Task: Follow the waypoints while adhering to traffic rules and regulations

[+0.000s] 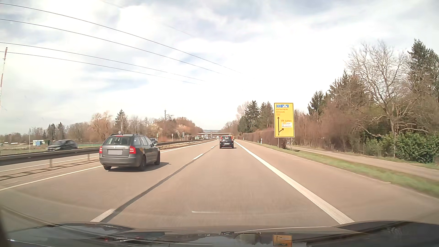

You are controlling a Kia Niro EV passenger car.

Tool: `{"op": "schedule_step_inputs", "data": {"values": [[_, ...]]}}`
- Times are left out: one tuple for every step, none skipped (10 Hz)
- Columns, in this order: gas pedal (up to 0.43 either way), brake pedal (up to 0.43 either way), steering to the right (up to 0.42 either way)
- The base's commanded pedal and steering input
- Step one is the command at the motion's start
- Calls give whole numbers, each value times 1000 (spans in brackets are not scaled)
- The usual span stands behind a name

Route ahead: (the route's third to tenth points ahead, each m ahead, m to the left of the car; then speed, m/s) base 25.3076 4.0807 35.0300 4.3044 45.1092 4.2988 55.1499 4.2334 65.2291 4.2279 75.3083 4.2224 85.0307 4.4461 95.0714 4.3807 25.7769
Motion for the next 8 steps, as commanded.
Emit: {"op": "schedule_step_inputs", "data": {"values": [[220, 0, 2], [220, 0, 2], [209, 0, 2], [209, 0, 2], [197, 0, 2], [197, 0, 2], [197, 0, 2], [197, 0, 2]]}}
